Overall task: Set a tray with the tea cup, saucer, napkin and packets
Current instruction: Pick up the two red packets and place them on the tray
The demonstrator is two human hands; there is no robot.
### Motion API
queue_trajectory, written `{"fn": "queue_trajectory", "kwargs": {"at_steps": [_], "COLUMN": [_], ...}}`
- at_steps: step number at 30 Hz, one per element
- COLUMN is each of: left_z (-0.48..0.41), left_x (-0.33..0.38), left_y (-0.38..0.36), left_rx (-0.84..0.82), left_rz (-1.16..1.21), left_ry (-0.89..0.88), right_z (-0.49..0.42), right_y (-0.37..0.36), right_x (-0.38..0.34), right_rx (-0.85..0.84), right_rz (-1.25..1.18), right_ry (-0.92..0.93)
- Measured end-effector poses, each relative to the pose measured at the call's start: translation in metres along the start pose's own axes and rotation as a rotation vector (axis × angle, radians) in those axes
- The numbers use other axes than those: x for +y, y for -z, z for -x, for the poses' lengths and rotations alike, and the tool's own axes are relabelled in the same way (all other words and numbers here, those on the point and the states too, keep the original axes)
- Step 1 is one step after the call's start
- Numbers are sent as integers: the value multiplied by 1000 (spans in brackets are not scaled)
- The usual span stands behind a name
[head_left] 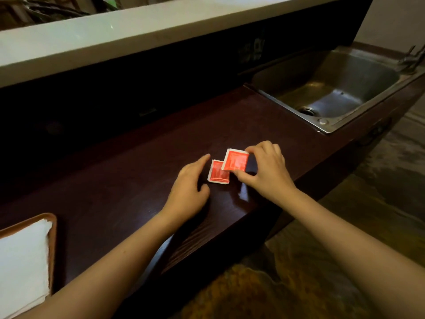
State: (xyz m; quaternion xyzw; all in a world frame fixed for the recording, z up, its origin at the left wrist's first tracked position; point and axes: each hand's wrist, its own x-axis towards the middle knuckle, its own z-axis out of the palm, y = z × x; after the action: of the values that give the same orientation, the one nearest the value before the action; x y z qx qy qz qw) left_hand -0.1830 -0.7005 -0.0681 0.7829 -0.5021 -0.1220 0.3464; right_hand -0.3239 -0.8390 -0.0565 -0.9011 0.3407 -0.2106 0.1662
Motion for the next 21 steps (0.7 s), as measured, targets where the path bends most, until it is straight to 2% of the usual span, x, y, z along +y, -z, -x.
{"fn": "queue_trajectory", "kwargs": {"at_steps": [2,4,9,12,16,19,21], "left_z": [-1,-1,-1,-4,-7,-6,-4], "left_x": [-2,-2,2,4,3,2,3], "left_y": [5,7,-3,-9,-8,-5,-6], "left_rx": [78,82,-18,-86,-100,-112,-95], "left_rz": [2,-18,-81,-235,-350,-354,-370], "left_ry": [58,54,-77,-164,-231,-225,-213], "right_z": [-6,-10,-11,-10,-15,-23,-25], "right_y": [-10,-23,-38,-36,-25,-24,-26], "right_x": [-11,-19,-19,-16,-12,-14,-14], "right_rx": [-20,-82,-185,-235,-365,-327,-296], "right_rz": [-8,28,33,21,-151,-351,-390], "right_ry": [4,10,-38,-19,-81,-193,-214]}}
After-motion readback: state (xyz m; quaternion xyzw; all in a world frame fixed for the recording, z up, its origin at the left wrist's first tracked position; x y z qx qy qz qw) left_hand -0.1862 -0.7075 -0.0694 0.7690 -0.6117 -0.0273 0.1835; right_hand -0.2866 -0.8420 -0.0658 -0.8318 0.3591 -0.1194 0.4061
